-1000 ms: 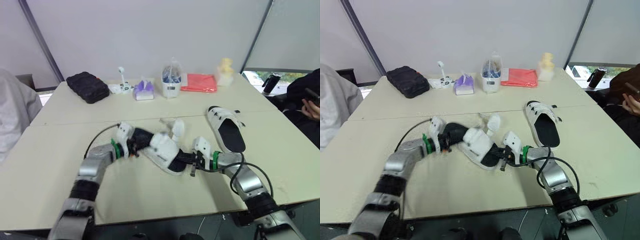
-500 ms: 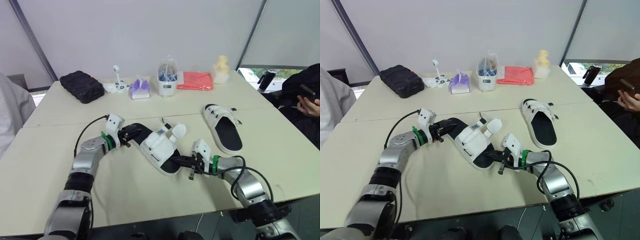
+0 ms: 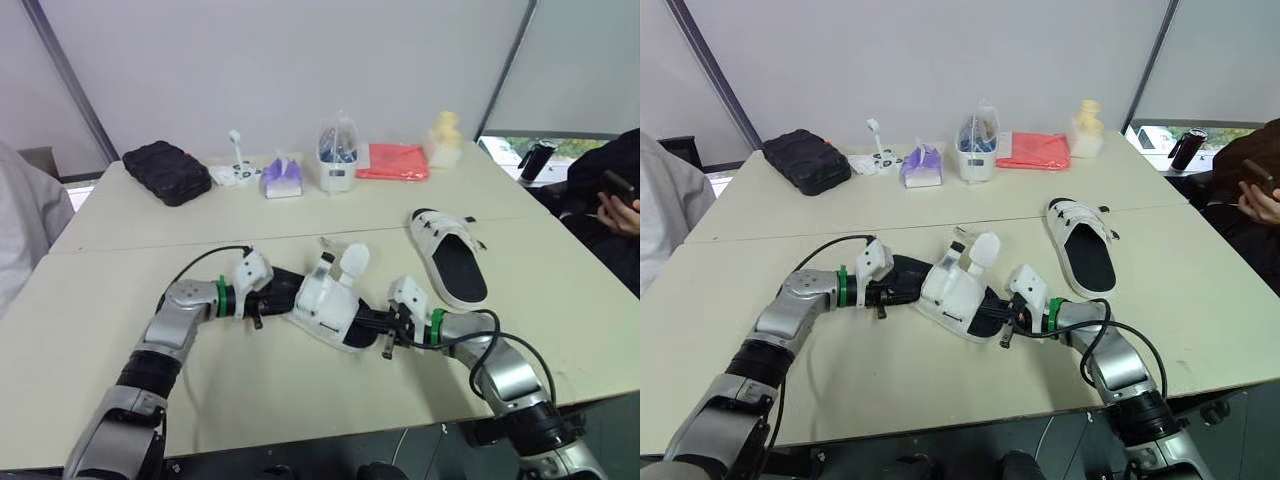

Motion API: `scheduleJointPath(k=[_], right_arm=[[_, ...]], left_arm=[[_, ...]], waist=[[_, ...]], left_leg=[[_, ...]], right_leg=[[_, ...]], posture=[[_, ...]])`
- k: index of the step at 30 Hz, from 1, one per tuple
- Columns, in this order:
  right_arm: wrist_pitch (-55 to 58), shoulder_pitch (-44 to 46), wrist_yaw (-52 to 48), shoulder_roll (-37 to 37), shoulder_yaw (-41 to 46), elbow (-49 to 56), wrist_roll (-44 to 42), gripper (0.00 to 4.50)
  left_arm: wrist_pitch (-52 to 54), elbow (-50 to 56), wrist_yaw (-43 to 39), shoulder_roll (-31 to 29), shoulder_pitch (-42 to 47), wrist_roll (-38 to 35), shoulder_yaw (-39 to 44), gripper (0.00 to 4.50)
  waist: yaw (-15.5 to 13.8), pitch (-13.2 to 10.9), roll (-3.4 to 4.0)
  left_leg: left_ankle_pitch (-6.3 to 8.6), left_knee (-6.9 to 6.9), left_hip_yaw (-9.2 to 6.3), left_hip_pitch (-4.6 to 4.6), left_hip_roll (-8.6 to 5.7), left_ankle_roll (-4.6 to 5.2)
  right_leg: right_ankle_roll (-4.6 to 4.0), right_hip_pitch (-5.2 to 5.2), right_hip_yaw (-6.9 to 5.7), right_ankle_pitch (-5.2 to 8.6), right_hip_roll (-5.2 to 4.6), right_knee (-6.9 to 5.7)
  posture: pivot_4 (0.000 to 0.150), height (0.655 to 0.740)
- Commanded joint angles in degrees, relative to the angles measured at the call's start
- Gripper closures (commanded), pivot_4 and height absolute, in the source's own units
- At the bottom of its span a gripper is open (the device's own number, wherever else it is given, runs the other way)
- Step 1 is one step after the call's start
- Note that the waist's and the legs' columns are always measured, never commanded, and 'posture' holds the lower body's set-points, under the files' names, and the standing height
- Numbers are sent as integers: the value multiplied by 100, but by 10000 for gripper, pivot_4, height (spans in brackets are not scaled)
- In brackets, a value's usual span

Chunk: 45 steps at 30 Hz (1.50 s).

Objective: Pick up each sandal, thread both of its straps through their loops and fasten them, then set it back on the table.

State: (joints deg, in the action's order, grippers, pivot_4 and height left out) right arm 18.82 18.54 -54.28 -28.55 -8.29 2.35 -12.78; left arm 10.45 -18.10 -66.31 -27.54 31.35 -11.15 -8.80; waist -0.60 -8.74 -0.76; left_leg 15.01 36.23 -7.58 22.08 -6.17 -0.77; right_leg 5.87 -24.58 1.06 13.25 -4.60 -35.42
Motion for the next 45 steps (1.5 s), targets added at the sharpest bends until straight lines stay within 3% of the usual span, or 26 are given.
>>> scheduleJointPath(k=[1, 6, 13, 19, 22, 25, 28, 29, 34, 43, 45], right_arm=[[47, 5, -21, -177, 265, 365, -204, 45000], [-5, -86, -121, -435, 350, 238, -217, 45000], [3, -23, -243, -588, 430, 106, -247, 45000], [4, -184, -327, -537, 235, 153, -245, 45000], [-116, -151, -298, -427, 158, -30, -185, 45000], [-225, -77, -292, -331, 108, -229, -129, 45000], [-326, -33, -313, -296, 41, -364, -69, 45000], [-352, -28, -322, -297, 26, -387, -57, 45000], [-478, 26, -341, -269, -46, -562, -6, 45000], [-535, 39, -354, -265, -55, -613, -1, 45000], [-583, 97, -301, -149, -131, -701, 51, 45000]], left_arm=[[447, 795, -336, -102, -242, -288, -169, 25803], [1393, 1796, -157, -31, -622, -735, -150, 25803], [1858, 2149, 172, -136, -702, -778, 4, 25803], [2953, 2215, 182, -840, -544, -1654, 1011, 25803], [3080, 1809, 717, -628, -278, -1866, 1479, 25803], [3004, 1181, 1600, 2, 292, -1841, 1771, 17511], [3179, 938, 2092, 464, 579, -1817, 1769, 2680], [3227, 902, 2199, 547, 622, -1794, 1743, 674], [4051, 232, 2659, 948, 1124, -1879, 1659, 674], [4205, 142, 2720, 963, 1220, -1866, 1681, 674], [3988, -1953, 2349, 1472, 2312, -1734, 1616, 674]], waist=[[1, -1, 1], [-10, -1, 1], [-7, -1, 1], [15, -2, 3], [-3, -2, 3], [-70, -2, 4], [-44, -2, 3], [-20, -2, 3], [5, -2, 3], [23, -2, 3], [-39, -3, -1]], left_leg=[[3, 0, 0, 0, 0, 5], [5, 1, 0, 0, 0, 9], [5, 3, 0, -2, 1, 10], [5, 0, -2, -3, 4, 10], [5, 3, -2, -3, 4, 10], [3, 26, -11, -1, -1, 6], [-4, 66, -10, 9, -2, -7], [-3, 72, -8, 10, -2, -6], [-2, 78, -4, 11, 0, -5], [-3, 83, 2, 10, -1, -6], [-3, 84, 1, 10, -1, -6]], right_leg=[[0, 0, 0, 0, 0, 0], [0, 1, 1, 0, 0, 0], [0, 1, 0, 0, 1, -6], [-1, 0, 0, 1, 3, -6], [-1, 1, -2, 1, 3, -7], [0, 15, -13, 0, 2, -7], [7, 24, -15, -4, 4, -10], [9, 25, -15, -5, 3, -12], [10, 20, -10, -6, 7, -20], [10, 13, -7, -5, 6, -39], [10, 13, -6, -5, 6, -41]], posture=[[1500, 7400], [1500, 7400], [1500, 7400], [1500, 7400], [1500, 7400], [1500, 7400], [1500, 7400], [1500, 7400], [1500, 7400], [1500, 7400], [1500, 7400]])
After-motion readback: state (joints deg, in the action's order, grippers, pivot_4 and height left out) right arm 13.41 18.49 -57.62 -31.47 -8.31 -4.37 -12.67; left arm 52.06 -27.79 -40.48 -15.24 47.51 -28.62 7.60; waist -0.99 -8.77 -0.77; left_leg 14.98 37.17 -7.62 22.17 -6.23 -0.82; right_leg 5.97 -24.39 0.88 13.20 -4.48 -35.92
